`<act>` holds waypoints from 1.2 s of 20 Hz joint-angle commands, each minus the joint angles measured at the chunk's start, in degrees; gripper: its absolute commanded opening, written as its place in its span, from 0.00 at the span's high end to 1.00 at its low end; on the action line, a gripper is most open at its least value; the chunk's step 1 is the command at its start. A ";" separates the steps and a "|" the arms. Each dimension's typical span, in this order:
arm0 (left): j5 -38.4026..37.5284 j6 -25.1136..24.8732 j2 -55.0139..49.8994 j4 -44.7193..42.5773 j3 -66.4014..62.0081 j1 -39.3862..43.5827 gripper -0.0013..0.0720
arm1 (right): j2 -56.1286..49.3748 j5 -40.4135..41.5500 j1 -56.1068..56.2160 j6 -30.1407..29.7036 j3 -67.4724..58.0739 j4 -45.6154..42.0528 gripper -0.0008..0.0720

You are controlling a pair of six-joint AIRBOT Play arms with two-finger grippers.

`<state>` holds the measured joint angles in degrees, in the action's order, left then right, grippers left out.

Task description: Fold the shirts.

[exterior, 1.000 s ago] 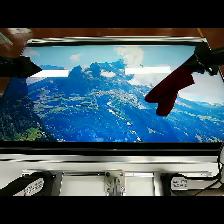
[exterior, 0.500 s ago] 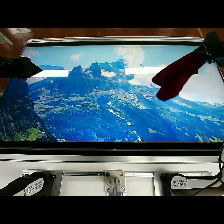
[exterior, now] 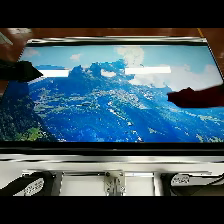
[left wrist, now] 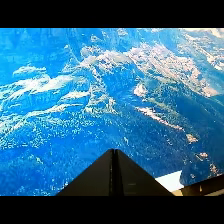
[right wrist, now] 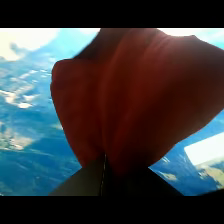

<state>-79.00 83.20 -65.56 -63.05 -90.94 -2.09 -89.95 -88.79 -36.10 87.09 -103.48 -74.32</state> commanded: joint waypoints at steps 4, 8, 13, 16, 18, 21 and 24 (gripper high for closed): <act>-2.08 1.57 0.02 0.00 0.02 -0.02 0.93 | -0.02 -1.53 -14.49 -2.16 21.73 -6.88 0.90; -2.08 1.57 0.02 0.00 0.02 -0.02 0.93 | 2.91 0.81 -19.34 -1.79 30.69 -7.21 0.90; -2.08 3.04 0.04 0.00 0.02 -0.02 0.93 | 11.61 6.99 -21.00 3.48 44.06 -8.76 0.90; -2.08 2.99 0.02 -0.02 0.02 -0.02 0.93 | 16.00 9.27 -21.00 4.70 52.00 -9.42 0.90; -2.08 2.99 0.02 -0.02 0.02 -0.02 0.93 | 18.27 10.21 -21.00 6.67 55.54 -11.74 0.89; -2.08 2.99 0.04 0.00 0.00 -0.02 0.93 | 20.79 12.28 -21.00 9.31 58.77 -13.05 0.89; -2.05 2.78 0.02 -0.02 0.02 -0.02 0.93 | 20.96 11.72 -21.00 9.97 59.39 -13.40 0.88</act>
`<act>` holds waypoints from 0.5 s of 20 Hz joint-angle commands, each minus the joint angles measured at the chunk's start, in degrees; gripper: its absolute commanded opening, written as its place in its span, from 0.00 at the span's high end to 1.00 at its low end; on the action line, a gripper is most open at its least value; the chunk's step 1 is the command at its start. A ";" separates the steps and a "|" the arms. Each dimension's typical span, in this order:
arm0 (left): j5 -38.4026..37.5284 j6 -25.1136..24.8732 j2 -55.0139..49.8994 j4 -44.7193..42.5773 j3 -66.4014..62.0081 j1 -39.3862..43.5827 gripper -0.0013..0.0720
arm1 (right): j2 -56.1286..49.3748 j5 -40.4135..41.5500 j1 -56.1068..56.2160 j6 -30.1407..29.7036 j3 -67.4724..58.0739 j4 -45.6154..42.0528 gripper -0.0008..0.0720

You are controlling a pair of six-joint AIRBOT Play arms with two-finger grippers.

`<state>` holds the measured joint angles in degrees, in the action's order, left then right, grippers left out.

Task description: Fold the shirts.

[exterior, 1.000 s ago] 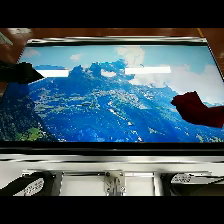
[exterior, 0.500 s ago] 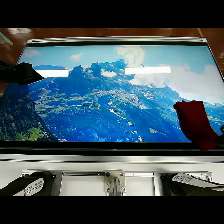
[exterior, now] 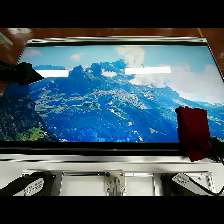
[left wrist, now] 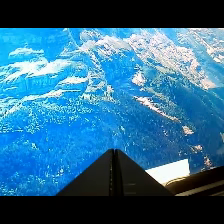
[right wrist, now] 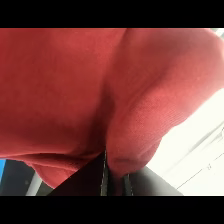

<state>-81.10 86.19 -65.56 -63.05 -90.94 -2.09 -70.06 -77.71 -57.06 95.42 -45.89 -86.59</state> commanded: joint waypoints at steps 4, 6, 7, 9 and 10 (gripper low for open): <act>0.07 -0.94 0.02 -0.02 0.02 -0.02 0.93 | 1.09 -2.58 -0.04 1.68 1.75 -7.21 0.28; 0.70 -1.09 0.00 -0.02 0.02 -0.02 0.93 | 1.29 -7.52 -0.02 1.68 -0.17 -12.41 0.28; 1.62 -1.09 0.00 -0.02 0.02 -0.02 0.93 | 1.70 -9.31 -0.02 1.73 -2.95 -14.34 0.28; 3.15 -1.53 -0.26 -0.02 0.00 -0.02 0.93 | 3.45 -7.87 0.44 1.55 -12.17 -13.66 0.28; 3.76 -2.73 -0.63 -0.02 0.00 0.17 0.93 | 4.74 -4.83 1.64 1.55 -17.68 -11.45 0.28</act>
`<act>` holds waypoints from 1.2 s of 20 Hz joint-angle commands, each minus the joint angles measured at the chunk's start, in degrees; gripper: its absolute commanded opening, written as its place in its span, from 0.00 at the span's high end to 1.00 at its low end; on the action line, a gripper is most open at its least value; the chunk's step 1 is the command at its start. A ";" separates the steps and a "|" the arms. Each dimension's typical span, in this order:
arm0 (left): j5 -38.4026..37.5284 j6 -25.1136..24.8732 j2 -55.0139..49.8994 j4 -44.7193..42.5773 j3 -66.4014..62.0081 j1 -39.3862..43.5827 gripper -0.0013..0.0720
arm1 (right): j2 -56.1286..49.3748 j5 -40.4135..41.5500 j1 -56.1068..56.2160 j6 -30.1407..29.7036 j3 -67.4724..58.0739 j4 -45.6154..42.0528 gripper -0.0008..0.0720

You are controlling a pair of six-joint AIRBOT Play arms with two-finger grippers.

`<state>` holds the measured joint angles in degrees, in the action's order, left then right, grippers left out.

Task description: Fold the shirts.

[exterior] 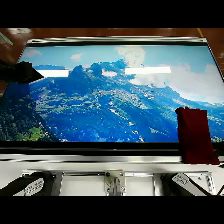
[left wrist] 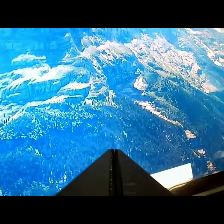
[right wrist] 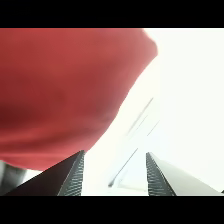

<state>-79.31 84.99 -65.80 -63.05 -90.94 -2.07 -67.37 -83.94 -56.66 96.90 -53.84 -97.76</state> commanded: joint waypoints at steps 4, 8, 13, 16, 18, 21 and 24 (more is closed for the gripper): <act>4.72 -8.72 -4.92 -7.30 -0.02 5.53 0.93 | 5.53 18.75 15.06 -15.41 -22.18 22.12 0.32; 0.26 0.61 -13.14 -19.96 -0.07 15.08 0.51 | 2.91 15.41 40.28 -11.13 -22.82 17.51 0.15; -4.20 1.95 -17.55 -29.55 -0.04 20.63 0.27 | -4.74 4.63 50.14 -7.91 -22.82 16.35 0.12; -4.09 2.29 -18.14 -28.92 -0.04 20.65 0.27 | -5.55 4.44 51.82 -7.91 -22.82 17.25 0.12; -3.80 2.27 -18.14 -28.92 -0.04 20.65 0.27 | -5.55 4.44 51.89 -7.93 -22.82 17.94 0.12; -1.33 2.32 -18.43 -28.87 -0.04 20.65 0.27 | -5.55 4.44 51.89 -7.93 -22.82 17.94 0.12; 0.37 2.29 -19.10 -28.89 -0.04 20.65 0.27 | -5.55 4.44 51.89 -7.93 -22.82 17.94 0.12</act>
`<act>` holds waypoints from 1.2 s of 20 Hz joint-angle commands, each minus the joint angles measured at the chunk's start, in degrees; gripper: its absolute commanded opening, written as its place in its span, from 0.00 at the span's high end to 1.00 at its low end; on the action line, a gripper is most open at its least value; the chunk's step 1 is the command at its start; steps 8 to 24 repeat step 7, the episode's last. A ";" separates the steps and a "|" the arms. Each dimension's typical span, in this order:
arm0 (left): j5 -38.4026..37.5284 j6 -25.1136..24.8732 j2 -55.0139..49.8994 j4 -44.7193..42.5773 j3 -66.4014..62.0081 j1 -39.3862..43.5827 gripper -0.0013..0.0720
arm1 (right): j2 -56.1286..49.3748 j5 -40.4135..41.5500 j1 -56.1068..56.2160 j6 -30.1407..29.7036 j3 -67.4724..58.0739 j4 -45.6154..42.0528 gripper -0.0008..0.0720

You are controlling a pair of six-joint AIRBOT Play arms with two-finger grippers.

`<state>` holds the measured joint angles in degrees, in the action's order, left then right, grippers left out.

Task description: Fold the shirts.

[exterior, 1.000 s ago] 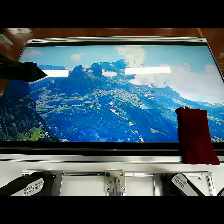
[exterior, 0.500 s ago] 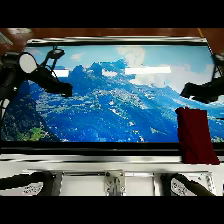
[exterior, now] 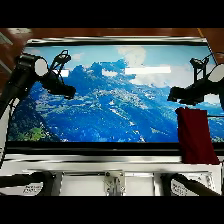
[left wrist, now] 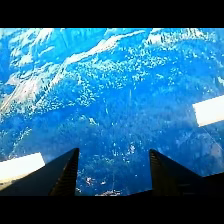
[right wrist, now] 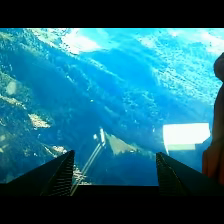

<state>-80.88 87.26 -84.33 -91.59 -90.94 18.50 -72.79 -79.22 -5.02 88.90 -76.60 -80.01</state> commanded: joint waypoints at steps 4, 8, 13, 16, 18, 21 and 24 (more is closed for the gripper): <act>4.46 0.02 -1.60 -0.35 -0.04 0.09 0.27 | -0.13 -0.28 0.24 0.07 -0.07 0.20 0.12; 4.39 0.02 -1.70 -0.35 -0.04 0.09 0.27 | -0.13 -0.28 0.24 0.07 -0.07 0.20 0.12; 4.39 0.02 -1.70 -0.35 -0.04 0.09 0.27 | -0.13 -0.28 0.24 0.07 -0.07 0.20 0.12; 4.39 0.02 -1.70 -0.35 -0.04 0.09 0.27 | -0.13 -0.28 0.24 0.07 -0.07 0.20 0.12; 4.39 0.02 -1.70 -0.35 -0.04 0.09 0.27 | -0.13 -0.28 0.24 0.07 -0.07 0.20 0.12; 4.39 0.02 -1.70 -0.35 -0.04 0.09 0.27 | -0.13 -0.28 0.24 0.07 -0.07 0.20 0.12; 4.39 0.02 -1.70 -0.35 -0.04 0.09 0.27 | -0.13 -0.28 0.24 0.07 -0.07 0.20 0.12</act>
